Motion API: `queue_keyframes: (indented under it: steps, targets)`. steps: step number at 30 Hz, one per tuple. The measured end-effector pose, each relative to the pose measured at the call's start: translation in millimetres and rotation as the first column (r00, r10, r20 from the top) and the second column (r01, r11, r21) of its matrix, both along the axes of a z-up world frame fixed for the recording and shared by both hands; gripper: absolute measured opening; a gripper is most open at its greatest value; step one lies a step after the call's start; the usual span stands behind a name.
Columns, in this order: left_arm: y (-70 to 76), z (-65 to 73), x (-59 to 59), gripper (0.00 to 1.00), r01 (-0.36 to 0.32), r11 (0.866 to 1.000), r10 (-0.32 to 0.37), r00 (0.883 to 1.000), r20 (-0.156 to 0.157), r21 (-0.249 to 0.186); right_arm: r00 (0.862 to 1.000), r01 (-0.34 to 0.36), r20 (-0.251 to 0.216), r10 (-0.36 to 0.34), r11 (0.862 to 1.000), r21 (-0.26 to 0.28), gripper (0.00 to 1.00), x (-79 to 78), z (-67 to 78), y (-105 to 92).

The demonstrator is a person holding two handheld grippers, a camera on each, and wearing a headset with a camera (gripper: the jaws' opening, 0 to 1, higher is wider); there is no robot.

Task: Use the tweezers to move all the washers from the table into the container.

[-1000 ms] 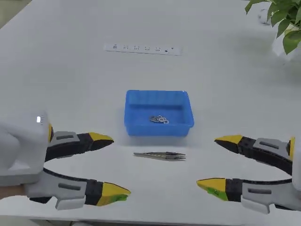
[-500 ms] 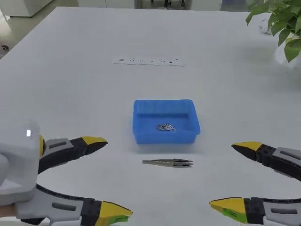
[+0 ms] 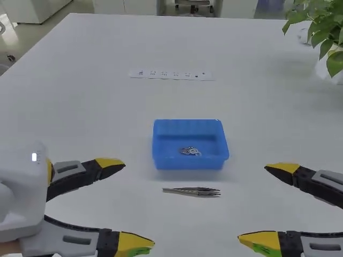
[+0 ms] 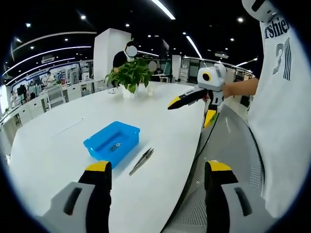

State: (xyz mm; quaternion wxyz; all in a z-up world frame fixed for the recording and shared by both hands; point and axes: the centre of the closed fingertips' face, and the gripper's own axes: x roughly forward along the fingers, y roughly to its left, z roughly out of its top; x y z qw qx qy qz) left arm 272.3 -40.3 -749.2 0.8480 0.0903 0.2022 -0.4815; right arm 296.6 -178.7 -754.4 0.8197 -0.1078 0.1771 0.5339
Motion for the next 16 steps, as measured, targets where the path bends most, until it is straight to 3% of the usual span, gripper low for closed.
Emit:
queue_keyframes:
  steps: [3,7,16]
  targets:
    - [-1.4,1.8,2.4,0.85,-0.005,1.000,0.005,1.000,-0.009,-0.021,1.000,0.006,-0.010,-0.006,1.000,0.001,0.79,0.0,-1.9,-0.2]
    - [-3.3,-4.6,2.3,0.84,0.012,1.000,-0.012,1.000,-0.020,0.008,1.000,0.009,-0.016,-0.010,1.000,-0.004,0.79,0.8,-2.5,-1.9]
    - [-8.2,-5.7,4.1,0.83,0.024,1.000,-0.024,0.999,-0.022,0.011,0.999,0.033,-0.021,-0.033,0.999,-0.014,0.78,4.5,-1.7,-10.4]
